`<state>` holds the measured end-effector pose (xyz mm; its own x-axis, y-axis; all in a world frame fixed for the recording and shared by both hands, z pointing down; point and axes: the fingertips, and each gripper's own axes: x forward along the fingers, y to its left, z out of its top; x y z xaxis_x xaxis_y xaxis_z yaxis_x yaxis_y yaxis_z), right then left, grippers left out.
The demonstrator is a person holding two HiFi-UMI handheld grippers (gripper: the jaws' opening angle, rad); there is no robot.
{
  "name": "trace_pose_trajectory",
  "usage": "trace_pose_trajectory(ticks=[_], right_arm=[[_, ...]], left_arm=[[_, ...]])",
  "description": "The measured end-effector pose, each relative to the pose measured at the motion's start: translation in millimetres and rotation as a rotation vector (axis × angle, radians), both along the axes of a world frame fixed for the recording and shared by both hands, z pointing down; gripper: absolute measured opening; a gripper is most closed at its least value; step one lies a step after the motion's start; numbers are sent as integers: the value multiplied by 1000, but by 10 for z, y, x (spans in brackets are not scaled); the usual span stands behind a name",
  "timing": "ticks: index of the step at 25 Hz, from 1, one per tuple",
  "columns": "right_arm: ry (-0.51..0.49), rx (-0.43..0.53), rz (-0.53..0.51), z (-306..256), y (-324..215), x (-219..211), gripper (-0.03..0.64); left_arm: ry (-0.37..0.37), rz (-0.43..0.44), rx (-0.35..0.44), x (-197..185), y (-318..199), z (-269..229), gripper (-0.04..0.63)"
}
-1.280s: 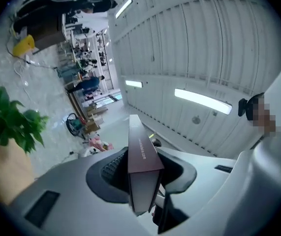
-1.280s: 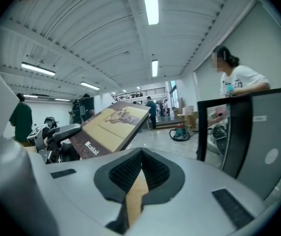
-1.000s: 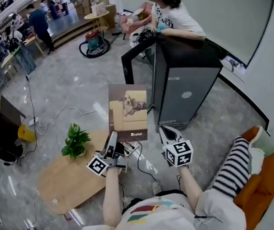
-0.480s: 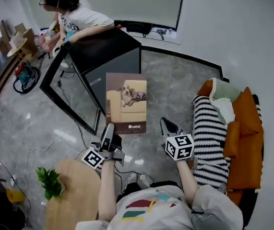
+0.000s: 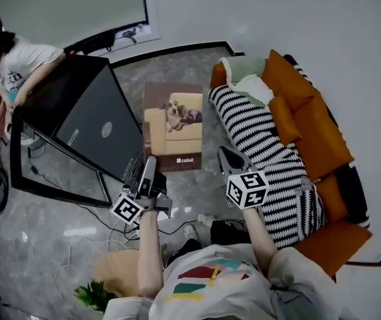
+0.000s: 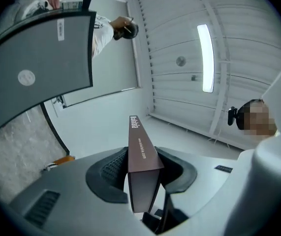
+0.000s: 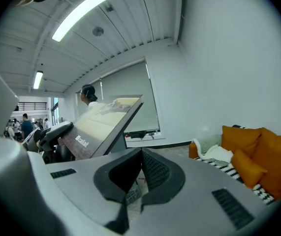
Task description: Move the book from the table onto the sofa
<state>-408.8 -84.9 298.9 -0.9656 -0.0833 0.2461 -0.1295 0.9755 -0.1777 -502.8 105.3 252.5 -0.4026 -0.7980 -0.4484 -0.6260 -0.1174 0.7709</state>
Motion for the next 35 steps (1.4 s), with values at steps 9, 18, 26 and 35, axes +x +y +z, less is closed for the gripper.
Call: trace_pose_trajectory(ticks=[9,18,26,35], right_arm=[[-17,35,311,-215,-709,1017,12],[-22,29,423,-104,-1694,1860,12],[-26,30,495,16,-2717,2893,12],[28,-25,683,499,-3171,3341,12]], left_arm=[[45,274,32,639,-1260,19,150],[82,379,10,1457,-2592,169,150],[137,436,25,2295,-3879,266,150],[177,636,-126,2794,-4663,945,150]])
